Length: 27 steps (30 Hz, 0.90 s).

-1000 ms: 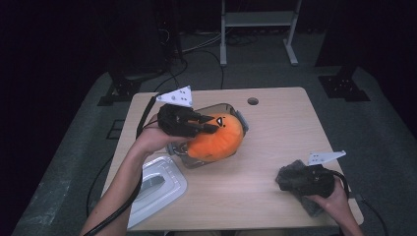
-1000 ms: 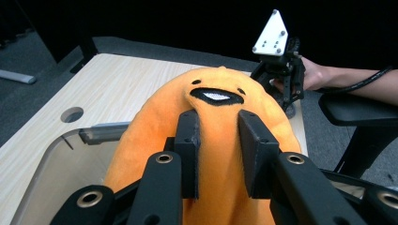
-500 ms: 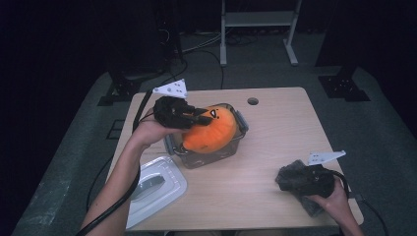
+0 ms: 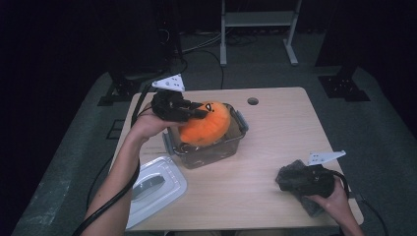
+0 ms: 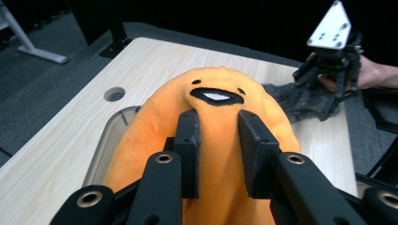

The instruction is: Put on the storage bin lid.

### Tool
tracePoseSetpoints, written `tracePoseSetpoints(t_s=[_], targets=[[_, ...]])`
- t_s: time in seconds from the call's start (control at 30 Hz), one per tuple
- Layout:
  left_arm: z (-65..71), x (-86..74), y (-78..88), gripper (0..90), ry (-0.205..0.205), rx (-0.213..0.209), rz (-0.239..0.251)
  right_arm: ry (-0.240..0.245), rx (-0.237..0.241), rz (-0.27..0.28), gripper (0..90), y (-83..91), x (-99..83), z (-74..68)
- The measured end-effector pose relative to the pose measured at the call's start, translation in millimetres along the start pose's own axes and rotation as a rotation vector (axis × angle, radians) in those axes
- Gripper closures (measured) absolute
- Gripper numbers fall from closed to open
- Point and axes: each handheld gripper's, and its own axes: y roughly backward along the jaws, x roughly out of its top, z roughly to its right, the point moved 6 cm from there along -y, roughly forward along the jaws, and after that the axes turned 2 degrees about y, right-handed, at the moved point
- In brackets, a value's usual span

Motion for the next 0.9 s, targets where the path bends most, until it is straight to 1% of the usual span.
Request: tracePoseSetpoints(t_s=[0.07,0.13,0.27,0.3,0.43,0.6,0.77,0.8,0.9], targets=[[-2.2,-1.2,-0.8,71.4,0.006,0.002,-0.001,0.001,0.0,-0.001,36.9,0.0,-0.2,0.3],[-8.0,-4.7,-3.4,71.4,0.016,0.007,-0.003,-0.001,0.0,-0.003,36.9,0.0,-0.4,0.9],[-15.2,-10.2,-7.2,71.6,0.019,0.013,-0.01,-0.003,0.002,-0.001,36.9,-0.6,-0.7,1.4],[-15.2,-10.2,-7.2,71.6,0.019,0.013,-0.01,-0.003,0.002,-0.001,36.9,-0.6,-0.7,1.4],[-23.4,-14.9,-11.7,71.5,0.031,0.031,-0.017,-0.002,0.004,-0.005,36.9,-1.3,-1.0,1.6],[-29.6,-15.6,-14.6,71.5,0.029,0.045,-0.028,-0.004,0.004,-0.005,36.9,-1.4,-1.0,1.6],[-33.6,-16.6,-19.6,71.4,0.032,0.044,-0.035,0.001,0.007,-0.004,36.9,-1.4,-1.0,1.7],[-36.0,-17.9,-22.0,71.4,0.032,0.052,-0.04,-0.005,0.007,-0.005,36.9,-1.1,-1.3,1.7],[-38.8,-20.2,-24.6,71.4,0.038,0.059,-0.04,-0.002,0.007,-0.005,36.9,-1.1,-1.5,1.9]])
